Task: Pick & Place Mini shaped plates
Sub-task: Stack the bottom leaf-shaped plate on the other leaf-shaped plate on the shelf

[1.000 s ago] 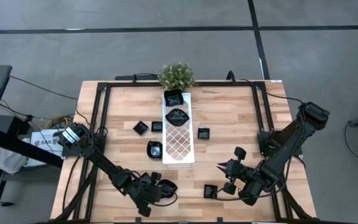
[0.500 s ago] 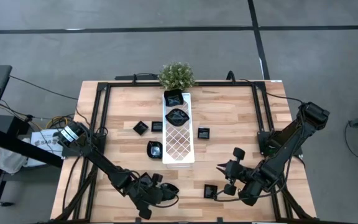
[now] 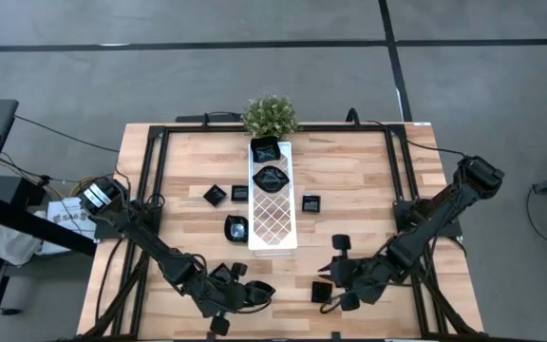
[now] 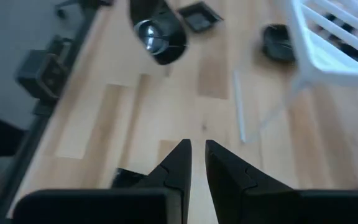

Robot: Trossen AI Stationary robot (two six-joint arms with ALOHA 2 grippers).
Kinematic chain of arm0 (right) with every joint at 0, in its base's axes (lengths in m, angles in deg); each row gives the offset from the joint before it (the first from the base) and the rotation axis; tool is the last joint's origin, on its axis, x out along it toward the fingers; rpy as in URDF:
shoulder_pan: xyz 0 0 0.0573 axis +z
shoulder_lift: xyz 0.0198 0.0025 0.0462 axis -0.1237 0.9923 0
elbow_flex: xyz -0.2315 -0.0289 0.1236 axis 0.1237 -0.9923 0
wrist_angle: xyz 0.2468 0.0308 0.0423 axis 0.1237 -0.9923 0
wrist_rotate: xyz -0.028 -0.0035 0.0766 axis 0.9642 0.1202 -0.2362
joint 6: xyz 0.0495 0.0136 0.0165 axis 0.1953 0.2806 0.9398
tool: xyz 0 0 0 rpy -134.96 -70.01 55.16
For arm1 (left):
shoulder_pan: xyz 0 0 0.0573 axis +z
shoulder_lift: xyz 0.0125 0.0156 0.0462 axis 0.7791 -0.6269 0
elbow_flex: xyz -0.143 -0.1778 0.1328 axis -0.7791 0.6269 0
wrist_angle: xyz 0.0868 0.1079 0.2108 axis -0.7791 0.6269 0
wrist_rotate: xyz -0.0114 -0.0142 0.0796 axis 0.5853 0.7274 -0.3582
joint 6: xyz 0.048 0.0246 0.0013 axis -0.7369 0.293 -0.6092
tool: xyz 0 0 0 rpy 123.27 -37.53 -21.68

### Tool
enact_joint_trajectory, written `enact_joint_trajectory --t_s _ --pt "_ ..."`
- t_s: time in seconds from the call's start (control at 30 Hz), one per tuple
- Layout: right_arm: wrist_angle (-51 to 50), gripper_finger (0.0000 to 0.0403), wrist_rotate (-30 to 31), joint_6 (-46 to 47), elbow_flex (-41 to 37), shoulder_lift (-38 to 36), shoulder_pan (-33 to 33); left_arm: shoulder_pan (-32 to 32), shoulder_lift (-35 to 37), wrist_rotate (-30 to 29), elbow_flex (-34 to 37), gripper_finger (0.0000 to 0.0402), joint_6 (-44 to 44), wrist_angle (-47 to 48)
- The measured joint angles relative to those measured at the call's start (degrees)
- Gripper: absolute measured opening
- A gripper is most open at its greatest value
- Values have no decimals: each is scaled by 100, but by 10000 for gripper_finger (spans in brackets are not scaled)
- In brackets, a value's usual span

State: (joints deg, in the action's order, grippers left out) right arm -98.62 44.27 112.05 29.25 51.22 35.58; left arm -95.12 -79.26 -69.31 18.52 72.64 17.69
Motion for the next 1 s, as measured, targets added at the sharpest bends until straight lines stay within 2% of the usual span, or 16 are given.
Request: enact_joint_trajectory --t_s 0.27,0.4,0.67,1.0 --pt "690 42 -1354 -872 0 -213 -497 0 589 -148 0 7 0 -5" --pt "1034 42 -1769 -1227 0 -451 -657 0 917 -357 0 8 0 -14" --pt "1537 42 -2066 -1897 0 -1181 -750 0 1339 -693 0 8 -5 -12" --pt "1925 42 -2221 -2487 1 -1781 -710 1 1359 -896 -14 8 -24 -85"
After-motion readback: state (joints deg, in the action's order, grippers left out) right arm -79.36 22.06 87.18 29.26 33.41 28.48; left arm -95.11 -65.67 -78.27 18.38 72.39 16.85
